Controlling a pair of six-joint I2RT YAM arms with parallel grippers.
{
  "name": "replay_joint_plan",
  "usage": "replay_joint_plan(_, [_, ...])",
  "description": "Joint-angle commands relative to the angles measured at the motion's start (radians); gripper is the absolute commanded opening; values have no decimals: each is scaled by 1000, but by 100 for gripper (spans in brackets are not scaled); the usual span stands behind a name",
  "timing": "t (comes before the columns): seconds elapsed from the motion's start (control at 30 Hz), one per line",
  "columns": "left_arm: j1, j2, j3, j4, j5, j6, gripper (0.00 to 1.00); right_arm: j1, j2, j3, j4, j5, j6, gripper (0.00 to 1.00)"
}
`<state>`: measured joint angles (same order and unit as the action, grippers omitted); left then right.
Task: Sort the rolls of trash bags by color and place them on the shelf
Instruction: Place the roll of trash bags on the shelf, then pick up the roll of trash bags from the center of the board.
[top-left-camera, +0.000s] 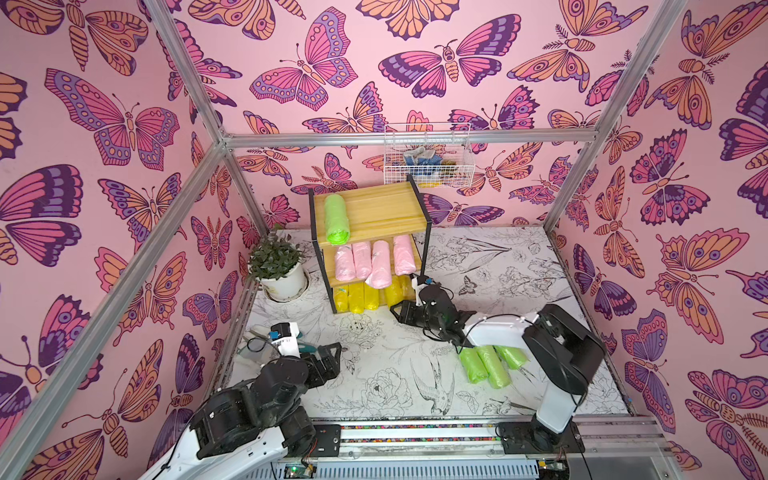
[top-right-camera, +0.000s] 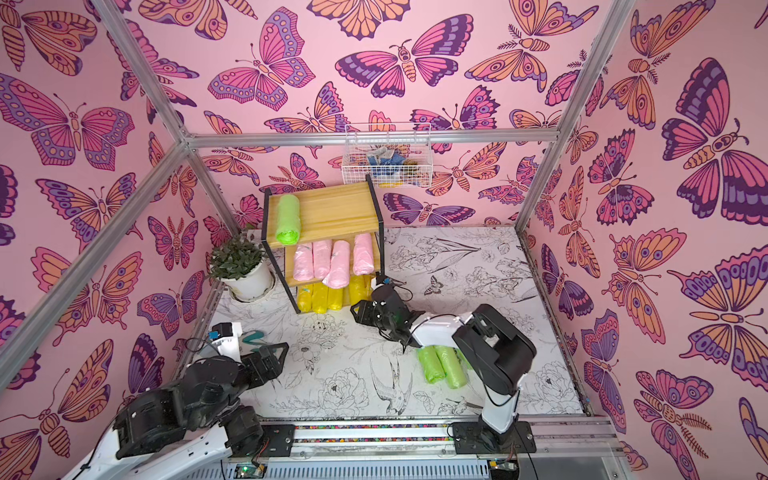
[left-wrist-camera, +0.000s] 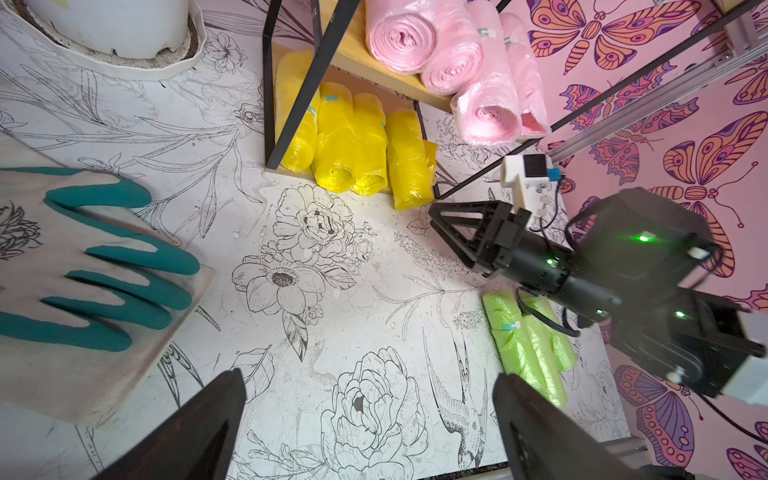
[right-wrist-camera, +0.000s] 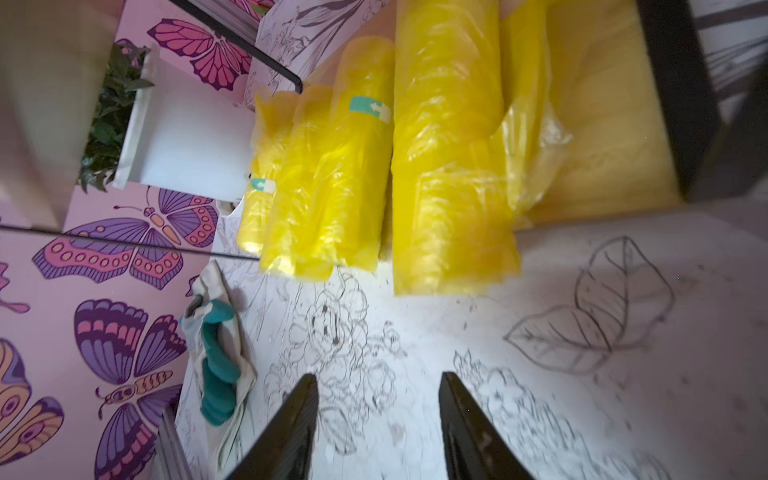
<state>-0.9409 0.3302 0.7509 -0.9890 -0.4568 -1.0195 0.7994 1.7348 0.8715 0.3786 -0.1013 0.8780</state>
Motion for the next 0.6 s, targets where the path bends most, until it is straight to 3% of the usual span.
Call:
replay_joint_plan(0.0, [7, 21, -24, 22, 24, -19, 99, 10, -115, -25, -181, 21, -63, 52])
replay_joint_plan(0.3, [6, 167, -13, 62, 133, -38, 98, 18, -522, -59, -775, 172, -159, 61])
replay_joint_plan(0.57, [5, 363, 33, 142, 250, -7, 97, 18, -796, -176, -1053, 229, -82, 69])
